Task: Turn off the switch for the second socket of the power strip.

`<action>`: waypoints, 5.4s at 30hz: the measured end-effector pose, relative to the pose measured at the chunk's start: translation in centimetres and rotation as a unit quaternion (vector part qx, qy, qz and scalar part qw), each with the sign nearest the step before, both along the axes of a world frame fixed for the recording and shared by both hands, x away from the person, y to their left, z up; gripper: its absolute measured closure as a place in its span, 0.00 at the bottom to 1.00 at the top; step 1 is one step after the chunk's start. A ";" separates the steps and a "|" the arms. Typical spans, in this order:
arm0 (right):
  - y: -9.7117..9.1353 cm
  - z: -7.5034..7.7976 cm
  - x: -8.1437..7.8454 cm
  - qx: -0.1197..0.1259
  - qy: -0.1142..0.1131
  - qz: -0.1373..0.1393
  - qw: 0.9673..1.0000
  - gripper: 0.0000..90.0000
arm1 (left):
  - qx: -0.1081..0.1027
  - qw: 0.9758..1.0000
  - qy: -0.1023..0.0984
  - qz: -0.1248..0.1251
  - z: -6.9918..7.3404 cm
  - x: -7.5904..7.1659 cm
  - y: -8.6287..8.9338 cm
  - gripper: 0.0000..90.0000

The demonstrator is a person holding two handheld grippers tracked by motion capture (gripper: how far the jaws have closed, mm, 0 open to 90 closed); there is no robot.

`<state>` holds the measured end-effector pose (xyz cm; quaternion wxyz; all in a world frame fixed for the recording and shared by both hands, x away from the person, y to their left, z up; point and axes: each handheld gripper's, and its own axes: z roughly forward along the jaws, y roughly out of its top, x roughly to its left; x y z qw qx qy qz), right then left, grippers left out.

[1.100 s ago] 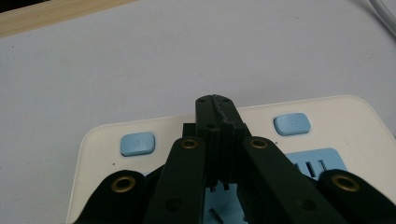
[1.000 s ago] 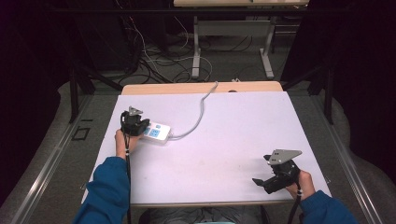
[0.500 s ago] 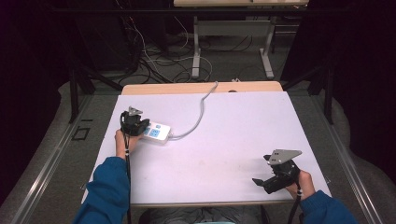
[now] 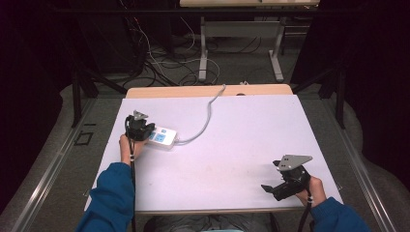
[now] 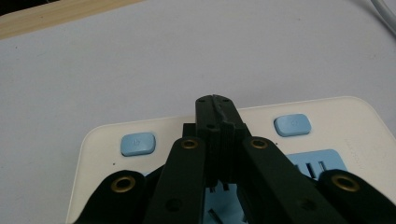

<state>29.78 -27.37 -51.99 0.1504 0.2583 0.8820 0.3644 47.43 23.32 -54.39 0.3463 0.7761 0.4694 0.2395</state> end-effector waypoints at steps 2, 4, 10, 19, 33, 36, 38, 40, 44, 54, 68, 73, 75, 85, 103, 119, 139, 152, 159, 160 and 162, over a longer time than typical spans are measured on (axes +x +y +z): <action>0.0 0.0 0.0 0.001 0.001 -0.002 1.000 0.06 | 0.003 1.000 0.001 0.000 0.0 0.0 -0.1 1.00; 0.0 0.0 0.0 0.000 0.000 -0.002 1.000 0.06 | 0.003 1.000 0.001 -0.001 0.0 0.0 -0.1 1.00; 0.0 0.0 0.0 0.000 0.001 -0.001 1.000 0.06 | 0.003 1.000 -0.006 -0.002 0.0 0.1 0.0 1.00; 0.0 0.0 0.0 0.000 0.000 -0.001 1.000 0.06 | 0.004 1.000 -0.004 -0.002 0.0 0.0 -0.1 1.00; 0.0 0.0 -0.1 0.001 0.003 -0.004 1.000 0.06 | 0.012 1.000 -0.013 -0.004 0.2 -0.2 -0.8 1.00; 0.0 0.0 -0.1 0.002 0.004 -0.004 1.000 0.06 | 0.017 1.000 -0.009 -0.006 0.3 -0.2 -0.9 1.00; 0.1 0.0 -0.1 0.001 0.001 -0.005 1.000 0.06 | 0.016 1.000 -0.007 -0.006 0.3 -0.2 -0.9 1.00; 0.0 0.0 0.0 0.000 0.001 0.002 1.000 0.06 | 0.013 1.000 -0.007 -0.005 0.3 -0.2 -0.9 1.00; 0.1 0.0 -0.1 0.000 0.004 -0.003 1.000 0.06 | 0.016 1.000 -0.012 -0.002 0.3 -0.2 -0.9 1.00; 0.0 0.0 -0.1 0.000 0.002 -0.003 1.000 0.06 | 0.004 1.000 -0.023 0.000 1.0 -0.3 -0.6 1.00; 0.0 0.0 -0.1 0.000 -0.003 0.001 1.000 0.06 | 0.004 1.000 -0.007 0.017 2.1 -0.7 -0.5 0.43; 0.0 0.0 -0.1 0.000 -0.001 0.002 1.000 0.06 | 0.009 1.000 -0.007 0.020 2.5 -1.1 -0.7 0.25; 0.0 0.1 -0.1 0.000 -0.003 0.000 1.000 0.06 | 0.010 1.000 -0.003 0.018 2.6 -1.3 -0.6 0.18; 0.0 0.1 -0.2 -0.003 0.003 0.001 1.000 0.06 | 0.006 1.000 0.015 0.022 2.8 -1.8 0.2 0.00; 0.1 0.1 -0.4 -0.004 -0.002 -0.003 1.000 0.06 | 0.009 1.000 0.005 0.020 3.0 -4.0 0.5 0.00; 0.0 0.2 -0.3 0.004 -0.008 -0.008 1.000 0.01 | 0.021 1.000 -0.003 -0.005 3.8 -8.0 -0.1 0.00; 0.1 0.1 -0.2 0.005 -0.004 -0.009 1.000 0.00 | 0.043 0.998 -0.006 -0.041 4.1 -14.0 -1.4 0.00; 0.1 0.0 -0.1 0.005 -0.002 -0.006 1.000 0.00 | 0.045 0.997 -0.012 -0.054 4.0 -16.5 -1.5 0.00; 0.1 0.0 -0.1 0.003 -0.002 -0.003 1.000 0.00 | 0.040 0.997 -0.014 -0.059 3.9 -17.7 -1.2 0.00; 0.1 0.0 -0.1 0.003 -0.002 -0.003 1.000 0.00 | 0.040 0.997 -0.013 -0.060 3.9 -17.8 -1.2 0.00; 0.0 0.0 -0.1 0.004 -0.002 -0.004 1.000 0.00 | 0.044 0.997 -0.014 -0.062 3.8 -18.1 -1.1 0.00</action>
